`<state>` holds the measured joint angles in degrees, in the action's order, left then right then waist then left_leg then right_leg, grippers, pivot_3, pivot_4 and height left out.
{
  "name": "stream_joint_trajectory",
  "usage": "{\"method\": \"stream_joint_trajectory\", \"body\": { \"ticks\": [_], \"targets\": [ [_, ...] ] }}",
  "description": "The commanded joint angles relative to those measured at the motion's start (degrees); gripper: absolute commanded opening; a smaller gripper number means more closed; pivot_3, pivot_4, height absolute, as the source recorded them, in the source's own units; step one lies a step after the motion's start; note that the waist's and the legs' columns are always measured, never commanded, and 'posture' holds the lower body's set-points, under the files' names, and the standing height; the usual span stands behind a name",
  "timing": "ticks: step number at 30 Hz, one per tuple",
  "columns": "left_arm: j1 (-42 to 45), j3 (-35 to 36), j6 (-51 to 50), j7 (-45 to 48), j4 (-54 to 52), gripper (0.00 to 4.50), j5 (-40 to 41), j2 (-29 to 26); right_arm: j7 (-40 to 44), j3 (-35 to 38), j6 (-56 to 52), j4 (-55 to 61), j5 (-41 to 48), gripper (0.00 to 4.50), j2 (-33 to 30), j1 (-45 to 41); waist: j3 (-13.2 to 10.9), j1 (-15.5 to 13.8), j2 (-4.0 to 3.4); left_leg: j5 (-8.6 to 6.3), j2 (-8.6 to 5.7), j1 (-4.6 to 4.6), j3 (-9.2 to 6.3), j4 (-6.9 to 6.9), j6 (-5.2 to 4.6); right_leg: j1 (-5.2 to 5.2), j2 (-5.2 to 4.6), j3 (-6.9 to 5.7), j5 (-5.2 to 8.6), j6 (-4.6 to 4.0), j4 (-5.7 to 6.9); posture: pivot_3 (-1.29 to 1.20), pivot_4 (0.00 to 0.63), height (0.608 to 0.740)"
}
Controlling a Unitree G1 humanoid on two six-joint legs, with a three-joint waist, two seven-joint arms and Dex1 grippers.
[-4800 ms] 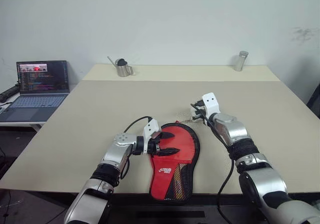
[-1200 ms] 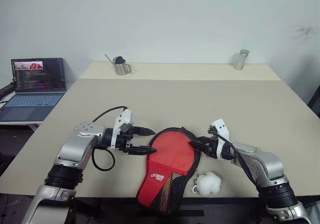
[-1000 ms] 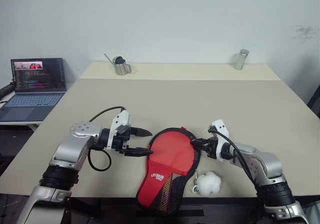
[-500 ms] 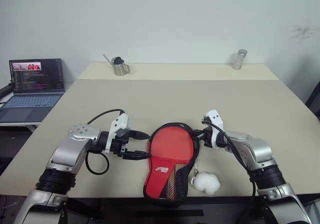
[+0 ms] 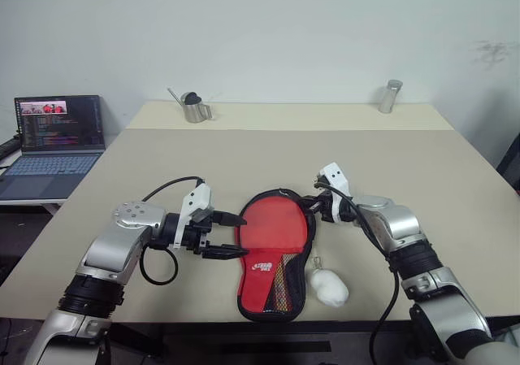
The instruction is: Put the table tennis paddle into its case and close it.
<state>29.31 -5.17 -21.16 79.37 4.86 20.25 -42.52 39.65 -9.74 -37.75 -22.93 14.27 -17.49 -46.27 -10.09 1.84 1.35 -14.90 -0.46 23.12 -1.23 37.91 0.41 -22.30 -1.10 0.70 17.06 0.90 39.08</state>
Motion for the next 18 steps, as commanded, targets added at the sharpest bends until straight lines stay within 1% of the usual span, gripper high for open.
{"method": "stream_joint_trajectory", "body": {
  "ticks": [1, 2, 5, 12, 14, 16, 18],
  "targets": [
    [0.6, 0.1, 0.0, -0.4, -1.7, 3.83, 0.7, 0.3, 1.4, -1.2, 0.6, 0.9, -1.4, 0.02, 0.3, -0.9, 0.0, 0.0, 0.0, 0.0, 0.01, 0.0, 0.0, 0.0, 0.0, 0.0, 0.0, 0.0, 0.0, 0.0, 0.0, 0.0, 0.15, 0.74],
    [0.7, 0.0, 0.1, -0.5, -1.6, 3.83, 0.6, 0.5, 1.2, -0.9, 0.3, 0.7, -1.4, 0.02, 0.4, -0.8, 0.0, 0.0, 0.0, 0.0, 0.01, 0.0, 0.0, 0.0, 0.0, -0.01, 0.0, 0.0, 0.0, 0.0, 0.01, 0.0, 0.15, 0.74],
    [1.0, -0.2, 0.1, -0.6, -1.5, 3.83, 0.4, 0.9, 0.3, -0.1, 0.5, 0.0, -2.0, 0.68, 0.8, -0.8, 0.0, 0.0, 0.0, 0.0, 0.01, 0.0, 0.0, 0.0, 0.0, -0.01, 0.0, 0.0, 0.0, 0.0, 0.01, 0.0, 0.15, 0.74],
    [3.2, -2.0, 1.0, -0.5, 0.5, 3.83, -0.3, 3.1, -4.5, 2.6, 4.3, -4.6, -4.0, 3.13, 1.9, -3.6, 0.0, 0.0, 0.0, 0.0, 0.0, -0.01, 0.01, 0.01, 0.01, -0.01, 0.0, 0.0, 0.0, -0.01, 0.02, 0.0, 0.15, 0.74],
    [4.4, -2.7, 1.5, -0.4, 1.7, 3.83, -0.6, 4.3, -5.1, 4.6, 2.7, -2.5, -2.7, 3.86, 1.6, -4.1, 0.0, 0.0, 0.0, 0.0, 0.0, 0.0, 0.01, 0.01, 0.01, -0.01, 0.0, 0.0, 0.0, -0.01, 0.02, 0.0, 0.15, 0.74],
    [5.9, -3.3, 2.6, -0.2, 3.9, 3.83, -1.3, 5.5, -4.0, 6.0, -1.9, 3.3, -0.9, 4.49, 0.1, -2.9, 0.0, -0.1, 0.0, 0.0, 0.0, 0.01, 0.01, 0.01, 0.01, -0.01, 0.0, 0.0, 0.0, -0.01, 0.02, 0.0, 0.15, 0.74],
    [7.9, -3.8, 4.5, -0.3, 7.3, 3.83, -2.5, 6.9, -2.9, 7.1, -8.2, 11.2, 1.3, 4.49, -2.6, -0.1, 0.0, -0.3, -0.01, 0.0, 0.0, 0.03, 0.0, 0.01, 0.01, -0.01, 0.0, -0.01, 0.0, -0.01, -0.01, 0.0, 0.15, 0.74]
  ]
}}
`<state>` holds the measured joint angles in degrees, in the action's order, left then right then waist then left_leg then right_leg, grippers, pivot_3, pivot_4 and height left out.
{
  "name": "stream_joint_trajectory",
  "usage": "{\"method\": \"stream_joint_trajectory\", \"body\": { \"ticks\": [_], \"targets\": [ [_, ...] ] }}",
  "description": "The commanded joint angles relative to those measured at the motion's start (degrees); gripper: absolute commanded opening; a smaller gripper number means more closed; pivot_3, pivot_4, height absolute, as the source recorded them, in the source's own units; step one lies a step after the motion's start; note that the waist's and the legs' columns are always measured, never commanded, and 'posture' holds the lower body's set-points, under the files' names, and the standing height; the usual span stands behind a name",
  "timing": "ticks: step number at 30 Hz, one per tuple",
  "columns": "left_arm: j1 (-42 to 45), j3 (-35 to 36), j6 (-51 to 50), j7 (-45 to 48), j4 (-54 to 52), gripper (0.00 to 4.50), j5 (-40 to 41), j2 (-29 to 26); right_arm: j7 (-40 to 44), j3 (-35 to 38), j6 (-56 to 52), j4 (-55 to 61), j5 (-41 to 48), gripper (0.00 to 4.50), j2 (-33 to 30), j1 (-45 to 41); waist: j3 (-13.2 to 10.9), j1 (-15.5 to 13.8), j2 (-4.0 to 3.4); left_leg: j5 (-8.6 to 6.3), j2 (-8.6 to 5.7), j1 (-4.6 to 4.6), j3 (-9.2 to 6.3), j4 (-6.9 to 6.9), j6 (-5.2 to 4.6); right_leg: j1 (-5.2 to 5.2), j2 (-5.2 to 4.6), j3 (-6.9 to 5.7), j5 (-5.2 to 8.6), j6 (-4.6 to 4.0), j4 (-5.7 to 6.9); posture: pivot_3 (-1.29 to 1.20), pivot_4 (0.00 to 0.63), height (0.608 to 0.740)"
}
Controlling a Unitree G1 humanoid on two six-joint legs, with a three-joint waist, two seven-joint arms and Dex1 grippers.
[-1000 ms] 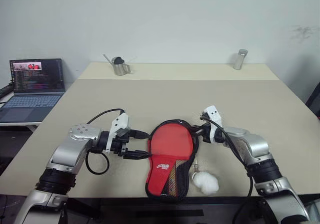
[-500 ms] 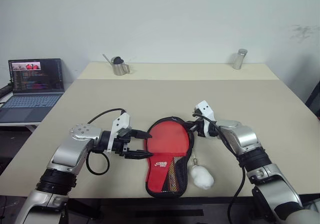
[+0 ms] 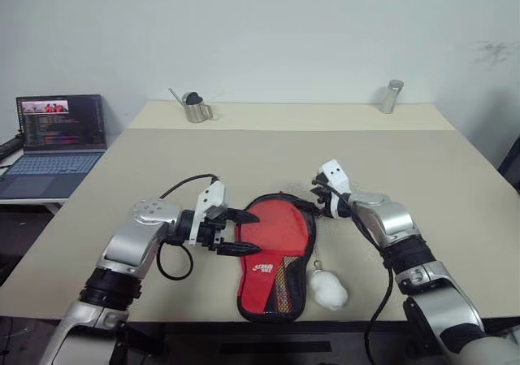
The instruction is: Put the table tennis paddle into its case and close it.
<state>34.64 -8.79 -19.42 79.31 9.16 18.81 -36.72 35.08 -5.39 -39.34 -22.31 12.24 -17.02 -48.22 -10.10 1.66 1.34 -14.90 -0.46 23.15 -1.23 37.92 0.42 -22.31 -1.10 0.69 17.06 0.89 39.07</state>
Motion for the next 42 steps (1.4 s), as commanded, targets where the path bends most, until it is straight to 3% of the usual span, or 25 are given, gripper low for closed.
{"method": "stream_joint_trajectory", "body": {
  "ticks": [1, 6, 12, 17, 22, 31, 40, 42],
  "targets": [
    [3.4, -0.4, 3.9, -0.3, 4.8, 3.83, -1.7, 1.8, 2.2, 2.9, -9.9, 14.7, 4.5, 4.49, -4.6, 3.4, 0.0, -0.3, 0.0, 0.0, 0.0, 0.02, -0.01, 0.0, 0.0, 0.0, 0.0, -0.01, 0.0, 0.0, -0.01, 0.0, 0.15, 0.74],
    [7.4, -1.8, 10.0, -0.5, 14.2, 3.83, -5.3, 5.5, 1.9, 7.6, -27.9, 35.0, 12.6, 4.49, -10.9, 10.7, 0.0, -0.7, 0.0, -0.01, -0.02, 0.12, -0.05, 0.04, -0.01, -0.01, -0.02, -0.05, 0.0, 0.0, -0.06, 0.0, 0.15, 0.74],
    [11.3, -3.0, 16.6, -1.5, 24.2, 3.83, -8.6, 11.6, 1.6, 19.5, -52.1, 54.7, 25.7, 4.49, -15.2, 18.2, 0.0, -0.7, 0.0, -0.01, -0.01, 0.15, -0.08, 0.05, -0.02, -0.03, -0.01, -0.06, 0.0, 0.0, -0.04, 0.0, 0.15, 0.74],
    [12.9, -3.6, 19.8, -0.3, 27.8, 3.83, -9.9, 14.4, -5.1, 26.0, -53.2, 62.1, 39.4, 4.49, -15.6, 29.2, 0.0, -0.9, 0.01, -0.01, -0.03, 0.18, -0.08, 0.06, -0.03, -0.01, -0.01, -0.06, 0.0, 0.0, -0.07, 0.0, 0.15, 0.74],
    [14.0, -3.5, 22.8, 0.1, 30.6, 3.83, -11.4, 14.7, -15.5, 24.4, -53.2, 65.2, 45.2, 4.49, -12.6, 34.6, 0.0, -0.5, 0.02, 0.0, -0.03, 0.14, -0.08, 0.11, -0.03, 0.0, 0.01, -0.06, 0.0, 0.02, 0.03, 0.0, 0.15, 0.74],
    [14.9, -2.6, 25.1, -0.1, 33.0, 3.83, -12.4, 14.9, -27.8, 16.6, -53.2, 64.4, 44.1, 4.49, -5.7, 35.8, 0.0, -0.1, 0.02, 0.0, -0.04, 0.14, -0.1, 0.12, -0.03, 0.02, 0.03, -0.06, 0.0, 0.03, 0.02, 0.0, 0.15, 0.74],
    [14.9, -2.1, 25.3, -1.1, 33.3, 3.83, -12.6, 14.7, -27.5, 12.5, -52.5, 64.2, 39.6, 4.49, -8.3, 36.2, 0.0, -0.1, 0.02, 0.0, -0.05, 0.15, -0.1, 0.12, -0.03, 0.01, 0.03, -0.06, 0.0, 0.04, 0.01, 0.0, 0.15, 0.74],
    [14.9, -2.3, 25.6, -1.1, 33.7, 3.83, -12.7, 15.0, -26.8, 12.4, -52.0, 64.5, 39.1, 4.1, -9.2, 36.4, 0.0, -0.1, 0.02, 0.0, -0.06, 0.15, -0.1, 0.12, -0.03, 0.01, 0.03, -0.06, 0.0, 0.04, 0.0, 0.0, 0.15, 0.74]
  ]
}}
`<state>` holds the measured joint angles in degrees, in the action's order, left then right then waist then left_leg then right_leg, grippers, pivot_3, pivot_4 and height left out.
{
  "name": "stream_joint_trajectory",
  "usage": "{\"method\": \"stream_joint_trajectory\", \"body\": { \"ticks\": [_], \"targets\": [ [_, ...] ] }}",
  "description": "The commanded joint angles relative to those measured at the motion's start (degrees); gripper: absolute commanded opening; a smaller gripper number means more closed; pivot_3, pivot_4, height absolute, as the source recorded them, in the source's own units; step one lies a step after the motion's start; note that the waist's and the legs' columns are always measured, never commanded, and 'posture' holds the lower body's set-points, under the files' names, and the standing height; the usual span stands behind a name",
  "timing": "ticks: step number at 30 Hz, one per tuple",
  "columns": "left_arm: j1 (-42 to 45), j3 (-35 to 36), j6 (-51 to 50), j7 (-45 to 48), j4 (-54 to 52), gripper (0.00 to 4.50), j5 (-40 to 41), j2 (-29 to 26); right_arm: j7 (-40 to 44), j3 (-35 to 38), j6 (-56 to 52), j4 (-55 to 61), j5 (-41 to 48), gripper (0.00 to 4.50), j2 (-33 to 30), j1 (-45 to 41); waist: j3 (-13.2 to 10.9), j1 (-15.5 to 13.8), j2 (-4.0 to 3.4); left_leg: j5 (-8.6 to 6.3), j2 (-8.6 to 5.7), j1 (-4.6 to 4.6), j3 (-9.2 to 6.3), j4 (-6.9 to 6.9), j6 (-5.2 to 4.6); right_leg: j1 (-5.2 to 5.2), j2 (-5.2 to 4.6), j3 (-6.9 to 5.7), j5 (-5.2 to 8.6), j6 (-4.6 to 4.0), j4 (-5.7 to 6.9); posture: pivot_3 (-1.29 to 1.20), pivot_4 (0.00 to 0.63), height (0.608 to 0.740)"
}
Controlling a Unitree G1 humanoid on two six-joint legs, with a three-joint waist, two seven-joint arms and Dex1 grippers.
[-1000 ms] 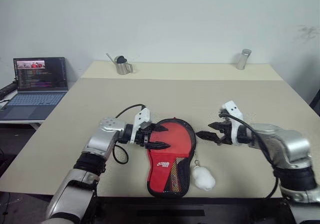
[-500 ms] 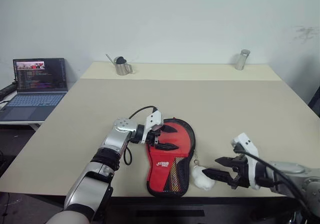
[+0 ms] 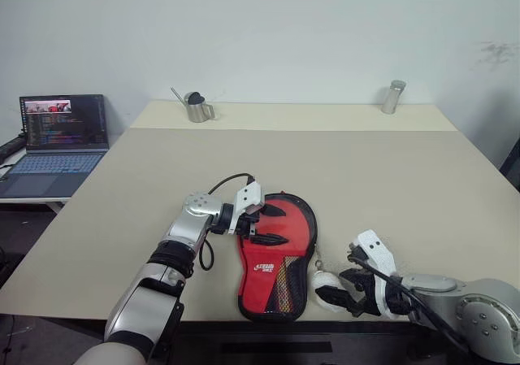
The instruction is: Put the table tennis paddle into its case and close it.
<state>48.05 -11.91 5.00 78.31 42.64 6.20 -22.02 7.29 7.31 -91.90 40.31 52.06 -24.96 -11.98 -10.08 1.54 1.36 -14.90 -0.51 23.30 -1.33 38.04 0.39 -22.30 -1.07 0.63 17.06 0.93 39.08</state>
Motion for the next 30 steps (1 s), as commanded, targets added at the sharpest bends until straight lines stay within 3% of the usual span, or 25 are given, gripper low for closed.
{"method": "stream_joint_trajectory", "body": {
  "ticks": [1, 9, 13, 17, 30],
  "targets": [
    [1.6, 0.4, 1.4, 0.2, 0.7, 3.83, -0.2, 0.7, 1.5, -0.2, 0.7, 2.0, -0.8, 3.88, -1.7, 0.4, 0.0, 0.0, 0.0, 0.0, 0.0, 0.0, 0.0, 0.0, 0.0, 0.0, 0.0, 0.0, 0.0, 0.0, 0.0, 0.0, 0.15, 0.74],
    [4.6, -2.2, 7.0, 1.5, 12.0, 3.83, -5.1, 2.3, 4.2, -0.4, 0.7, 3.6, -1.7, 1.17, -3.5, 1.4, 0.0, 0.0, 0.03, 0.0, -0.01, 0.0, 0.0, 0.02, 0.0, 0.02, 0.01, -0.01, 0.0, 0.01, 0.0, 0.0, 0.15, 0.74],
    [5.7, -2.5, 9.4, 1.0, 17.0, 3.83, -6.7, 3.2, 4.9, 0.2, 0.5, 3.9, -2.0, 0.13, -3.8, 1.2, 0.1, 0.0, 0.05, 0.0, -0.01, -0.02, 0.0, 0.02, 0.0, 0.04, 0.02, -0.01, 0.0, 0.01, 0.0, 0.0, 0.15, 0.74],
    [5.1, -3.1, 10.3, 2.1, 19.2, 3.83, -7.4, 4.4, 6.6, 1.9, -0.4, 4.4, -1.3, 0.01, -5.2, 0.4, 0.2, -0.1, 0.07, 0.0, -0.02, -0.08, 0.0, 0.02, 0.0, 0.11, 0.01, 0.0, 0.0, 0.01, 0.0, 0.0, 0.15, 0.74],
    [3.1, -4.3, 10.2, 4.5, 19.5, 3.83, -8.8, 7.6, 19.4, 2.6, 0.0, 6.1, 7.2, 0.01, -20.5, -2.5, 0.7, -0.5, -0.01, -0.03, -0.06, -0.39, -0.02, 0.0, -0.05, 0.51, 0.0, -0.03, 0.02, 0.04, -0.12, 0.0, 0.15, 0.74]
  ]
}}
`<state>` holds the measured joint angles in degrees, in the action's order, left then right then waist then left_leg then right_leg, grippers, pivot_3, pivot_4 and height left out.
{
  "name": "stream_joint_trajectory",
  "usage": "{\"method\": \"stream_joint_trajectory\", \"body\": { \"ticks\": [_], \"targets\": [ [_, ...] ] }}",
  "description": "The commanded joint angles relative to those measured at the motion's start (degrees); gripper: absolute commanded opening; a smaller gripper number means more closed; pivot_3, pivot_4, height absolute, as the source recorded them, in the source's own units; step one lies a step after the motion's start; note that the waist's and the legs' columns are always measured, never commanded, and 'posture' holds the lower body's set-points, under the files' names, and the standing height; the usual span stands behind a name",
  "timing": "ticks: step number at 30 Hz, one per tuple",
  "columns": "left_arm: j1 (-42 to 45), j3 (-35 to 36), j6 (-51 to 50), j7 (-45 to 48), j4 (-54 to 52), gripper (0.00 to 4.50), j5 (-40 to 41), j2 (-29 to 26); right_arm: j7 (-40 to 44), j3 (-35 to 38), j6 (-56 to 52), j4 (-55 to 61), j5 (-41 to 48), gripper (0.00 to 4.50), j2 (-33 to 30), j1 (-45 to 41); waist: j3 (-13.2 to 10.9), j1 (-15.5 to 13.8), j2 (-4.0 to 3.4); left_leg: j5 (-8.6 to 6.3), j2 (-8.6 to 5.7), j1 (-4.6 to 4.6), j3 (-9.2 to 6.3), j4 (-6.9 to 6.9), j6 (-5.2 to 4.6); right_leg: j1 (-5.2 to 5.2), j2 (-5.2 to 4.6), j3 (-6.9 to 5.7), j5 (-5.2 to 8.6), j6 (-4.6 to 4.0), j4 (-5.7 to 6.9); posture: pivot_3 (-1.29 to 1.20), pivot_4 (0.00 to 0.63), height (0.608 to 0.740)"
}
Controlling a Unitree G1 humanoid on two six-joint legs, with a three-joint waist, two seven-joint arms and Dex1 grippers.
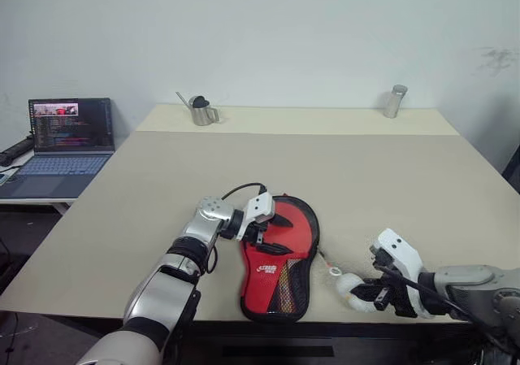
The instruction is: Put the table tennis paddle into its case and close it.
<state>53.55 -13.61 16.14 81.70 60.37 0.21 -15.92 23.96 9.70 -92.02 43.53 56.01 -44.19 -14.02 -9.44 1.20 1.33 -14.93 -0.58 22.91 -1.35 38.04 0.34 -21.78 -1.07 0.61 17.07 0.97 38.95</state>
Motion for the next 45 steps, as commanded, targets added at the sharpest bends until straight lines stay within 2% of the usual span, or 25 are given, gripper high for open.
{"method": "stream_joint_trajectory", "body": {
  "ticks": [1, 9, 20, 29, 35, 39, 45],
  "targets": [
    [-2.4, -2.6, -1.1, 1.0, 1.8, 3.83, -2.9, 1.6, 3.1, -0.4, 0.4, 3.5, 3.5, 0.01, -1.6, -0.4, 0.0, -0.4, 0.04, -0.01, 0.0, 0.0, 0.0, 0.0, -0.01, 0.0, 0.0, 0.0, 0.0, 0.0, -0.01, 0.0, 0.15, 0.74],
    [-2.2, -2.3, -1.6, -0.2, 2.5, 3.83, -3.2, 2.4, 4.7, -4.1, 3.4, 7.7, 6.3, 0.01, -2.1, 2.3, 0.1, -1.3, 0.02, -0.07, -0.01, 0.02, -0.02, 0.0, -0.11, 0.02, -0.01, -0.01, 0.04, 0.05, -0.07, 0.0, 0.15, 0.74],
    [-0.9, -2.3, -1.2, -1.3, 3.4, 3.83, -3.7, 3.3, 8.1, -0.5, 10.3, 12.6, 17.9, 0.01, -10.2, 10.7, 0.3, -1.8, 0.04, -0.09, -0.07, -0.01, -0.06, 0.06, -0.14, 0.12, -0.06, -0.07, 0.05, 0.09, -0.12, 0.0, 0.15, 0.74],
    [0.4, -2.0, 0.0, -2.1, 4.6, 3.83, -4.4, 4.2, 0.4, -2.8, 20.6, 14.7, 30.4, 0.01, -17.3, 15.3, 0.3, -2.1, 0.07, -0.1, -0.08, -0.06, -0.13, 0.09, -0.15, 0.28, -0.09, -0.15, 0.07, 0.11, -0.21, 0.0, 0.15, 0.74],
    [1.2, -1.6, 0.4, -3.0, 5.3, 3.83, -4.4, 4.3, -2.7, -6.9, 25.3, 14.8, 32.3, 0.01, -20.4, 14.3, 0.3, -2.3, 0.08, -0.14, -0.09, -0.03, -0.14, 0.08, -0.22, 0.32, -0.1, -0.17, 0.08, 0.13, -0.33, 0.0, 0.15, 0.74],
    [1.3, -1.1, 0.3, -3.6, 5.4, 3.83, -4.1, 4.3, -3.7, -9.6, 26.6, 14.4, 30.2, 0.01, -21.8, 12.5, 0.3, -2.3, 0.08, -0.15, -0.08, -0.04, -0.15, 0.07, -0.23, 0.31, -0.09, -0.18, 0.08, 0.14, -0.34, 0.0, 0.15, 0.74],
    [1.0, -0.8, 0.6, -4.1, 5.0, 3.83, -3.8, 4.5, -1.8, -8.8, 28.5, 13.6, 31.2, 1.93, -25.3, 11.9, 0.3, -2.3, 0.09, -0.15, -0.08, -0.05, -0.15, 0.09, -0.23, 0.33, -0.1, -0.18, 0.08, 0.14, -0.33, 0.0, 0.15, 0.74]
  ]
}}
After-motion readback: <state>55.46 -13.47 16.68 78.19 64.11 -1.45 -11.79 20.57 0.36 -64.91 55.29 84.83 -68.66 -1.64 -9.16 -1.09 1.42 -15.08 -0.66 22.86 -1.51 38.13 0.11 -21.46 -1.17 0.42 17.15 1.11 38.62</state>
